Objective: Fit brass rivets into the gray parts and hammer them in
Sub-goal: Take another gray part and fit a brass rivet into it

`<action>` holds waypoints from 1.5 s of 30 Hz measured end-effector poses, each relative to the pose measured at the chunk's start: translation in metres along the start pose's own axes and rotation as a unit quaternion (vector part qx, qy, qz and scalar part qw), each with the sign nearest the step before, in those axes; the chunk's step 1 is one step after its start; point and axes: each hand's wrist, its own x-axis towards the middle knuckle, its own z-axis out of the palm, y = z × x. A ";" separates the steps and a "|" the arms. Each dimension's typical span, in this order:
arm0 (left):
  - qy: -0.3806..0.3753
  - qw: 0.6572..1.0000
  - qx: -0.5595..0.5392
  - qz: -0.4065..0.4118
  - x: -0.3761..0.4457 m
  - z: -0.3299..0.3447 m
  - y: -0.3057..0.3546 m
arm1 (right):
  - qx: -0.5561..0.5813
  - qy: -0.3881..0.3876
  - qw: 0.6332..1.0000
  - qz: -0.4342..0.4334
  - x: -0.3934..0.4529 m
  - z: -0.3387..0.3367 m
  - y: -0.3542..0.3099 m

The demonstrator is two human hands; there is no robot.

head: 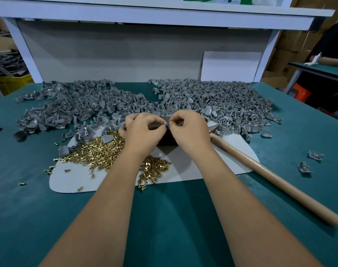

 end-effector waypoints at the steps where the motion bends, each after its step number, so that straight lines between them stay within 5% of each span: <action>1: 0.001 1.000 0.004 0.000 0.001 0.001 0.000 | -0.002 -0.001 1.000 -0.005 0.000 0.000 0.000; 12: 0.001 1.000 0.002 -0.003 0.002 0.003 -0.005 | 0.003 -0.011 1.000 0.012 0.002 0.002 0.001; 28: -0.007 0.999 0.031 0.019 0.009 0.007 -0.005 | -0.146 -0.048 0.988 0.017 0.007 -0.001 -0.018; 39: 0.042 0.998 0.042 -0.003 0.008 0.023 0.002 | 0.006 0.029 0.999 0.040 -0.001 0.012 0.001; 45: 0.049 0.999 0.011 0.012 0.008 0.018 -0.002 | -0.046 0.051 0.997 0.033 0.000 0.015 -0.006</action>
